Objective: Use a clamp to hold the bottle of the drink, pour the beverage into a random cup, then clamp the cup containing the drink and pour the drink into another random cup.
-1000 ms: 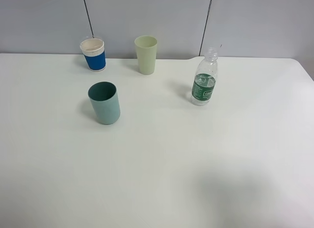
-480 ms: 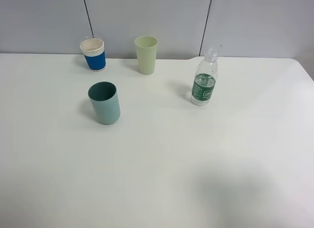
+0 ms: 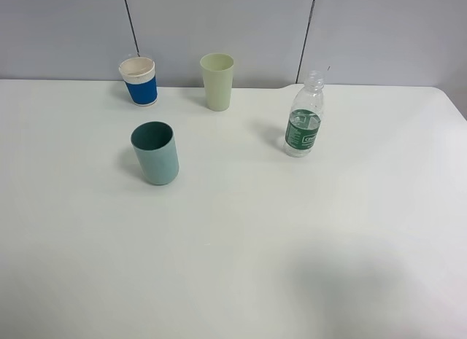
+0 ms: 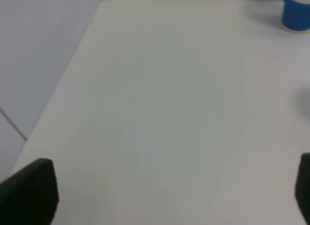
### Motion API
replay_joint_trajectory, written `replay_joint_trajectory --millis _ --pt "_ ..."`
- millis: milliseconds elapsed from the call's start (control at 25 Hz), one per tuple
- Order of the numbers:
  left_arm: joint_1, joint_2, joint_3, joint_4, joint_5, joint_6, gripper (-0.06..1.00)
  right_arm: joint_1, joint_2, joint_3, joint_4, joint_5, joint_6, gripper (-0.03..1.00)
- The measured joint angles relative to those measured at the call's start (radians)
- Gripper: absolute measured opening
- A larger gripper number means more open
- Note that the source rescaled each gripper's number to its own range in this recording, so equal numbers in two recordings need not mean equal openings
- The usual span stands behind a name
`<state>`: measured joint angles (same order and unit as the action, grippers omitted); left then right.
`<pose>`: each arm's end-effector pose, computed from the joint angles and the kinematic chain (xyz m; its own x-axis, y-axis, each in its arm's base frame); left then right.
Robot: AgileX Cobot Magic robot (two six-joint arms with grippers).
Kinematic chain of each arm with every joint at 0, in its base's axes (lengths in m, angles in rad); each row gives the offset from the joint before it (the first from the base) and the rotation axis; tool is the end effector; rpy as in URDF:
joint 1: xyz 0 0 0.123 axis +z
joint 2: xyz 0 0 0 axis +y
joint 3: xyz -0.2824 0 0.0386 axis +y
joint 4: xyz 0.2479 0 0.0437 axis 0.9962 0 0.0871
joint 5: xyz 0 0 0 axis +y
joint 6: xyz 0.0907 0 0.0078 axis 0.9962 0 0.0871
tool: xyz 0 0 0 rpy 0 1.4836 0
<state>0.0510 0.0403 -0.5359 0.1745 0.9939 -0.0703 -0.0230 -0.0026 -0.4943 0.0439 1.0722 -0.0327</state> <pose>-0.0012 0.0132 0.2938 -0.3972 0.0050 -0.9177 -0.1740 0.9814 0.0807 -0.0050 0.0036 0.2747 -0.4683 -0.0009 -0.8836 -0.0165 0.9998 0.0077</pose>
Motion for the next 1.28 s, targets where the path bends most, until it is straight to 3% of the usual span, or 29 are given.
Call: replay_joint_trajectory --millis 160,320,800,1080,1280 --pt "0.058 -0.043 0.008 -0.107 0.005 0.11 0.98 0.0 0.0 0.0 0.0 0.0 0.0 1.0" --pt "0.069 -0.044 0.027 -0.186 0.053 0.108 0.99 0.0 0.0 0.0 0.0 0.0 0.0 1.0" --pt "0.068 -0.045 0.032 -0.184 0.058 0.07 0.99 0.0 0.0 0.0 0.0 0.0 0.0 1.0" --pt "-0.066 -0.045 0.032 -0.182 0.058 0.07 0.99 0.0 0.0 0.0 0.0 0.0 0.0 1.0" --pt "-0.073 -0.045 0.032 -0.182 0.058 0.07 0.99 0.0 0.0 0.0 0.0 0.0 0.0 1.0"
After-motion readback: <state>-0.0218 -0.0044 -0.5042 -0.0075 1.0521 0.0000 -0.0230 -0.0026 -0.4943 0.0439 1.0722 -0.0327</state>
